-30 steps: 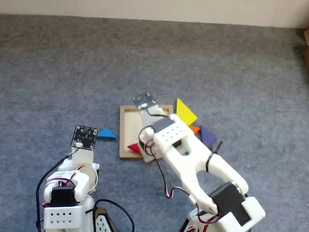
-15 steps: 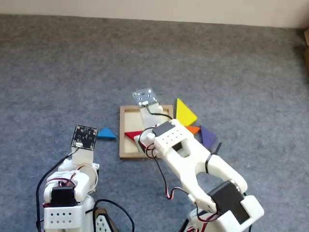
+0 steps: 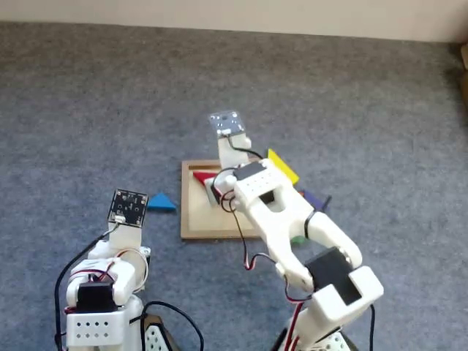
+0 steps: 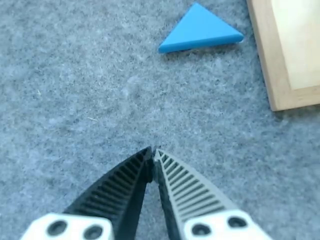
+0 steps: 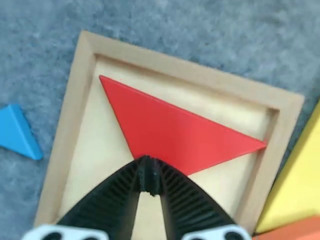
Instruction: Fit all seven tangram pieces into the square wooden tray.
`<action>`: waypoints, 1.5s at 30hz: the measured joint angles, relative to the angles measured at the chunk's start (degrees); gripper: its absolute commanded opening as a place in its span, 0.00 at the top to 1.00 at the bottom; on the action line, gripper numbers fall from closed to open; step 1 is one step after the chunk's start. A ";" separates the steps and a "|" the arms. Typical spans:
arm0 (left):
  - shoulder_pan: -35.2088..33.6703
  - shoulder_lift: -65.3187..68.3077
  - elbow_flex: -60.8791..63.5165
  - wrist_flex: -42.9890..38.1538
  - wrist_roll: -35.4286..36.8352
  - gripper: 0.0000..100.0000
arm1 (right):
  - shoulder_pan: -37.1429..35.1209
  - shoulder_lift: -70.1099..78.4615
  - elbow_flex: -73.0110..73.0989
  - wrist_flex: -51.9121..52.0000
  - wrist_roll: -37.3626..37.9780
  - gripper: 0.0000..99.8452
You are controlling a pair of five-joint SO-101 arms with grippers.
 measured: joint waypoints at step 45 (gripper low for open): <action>0.00 0.00 0.00 0.00 0.00 0.96 | 16.62 -3.69 -8.79 15.30 -4.66 0.70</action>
